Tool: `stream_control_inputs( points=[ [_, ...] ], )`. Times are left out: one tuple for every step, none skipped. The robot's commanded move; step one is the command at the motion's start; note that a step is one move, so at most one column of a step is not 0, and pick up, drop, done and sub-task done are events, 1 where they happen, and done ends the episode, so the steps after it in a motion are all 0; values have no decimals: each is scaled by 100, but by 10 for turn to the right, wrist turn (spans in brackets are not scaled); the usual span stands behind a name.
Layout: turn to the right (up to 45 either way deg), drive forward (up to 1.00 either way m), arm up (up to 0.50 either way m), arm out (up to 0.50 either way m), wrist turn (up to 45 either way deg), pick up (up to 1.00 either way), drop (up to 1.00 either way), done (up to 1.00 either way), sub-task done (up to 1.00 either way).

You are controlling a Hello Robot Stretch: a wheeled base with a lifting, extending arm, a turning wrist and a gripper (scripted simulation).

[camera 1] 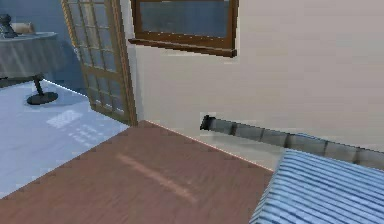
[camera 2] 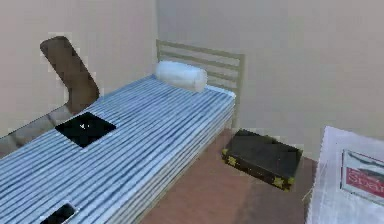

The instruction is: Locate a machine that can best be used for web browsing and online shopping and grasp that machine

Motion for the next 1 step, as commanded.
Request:
stream_control_inputs(
  points=[
    [-270,0,0,0,0,0,0,0,0]
  ],
)
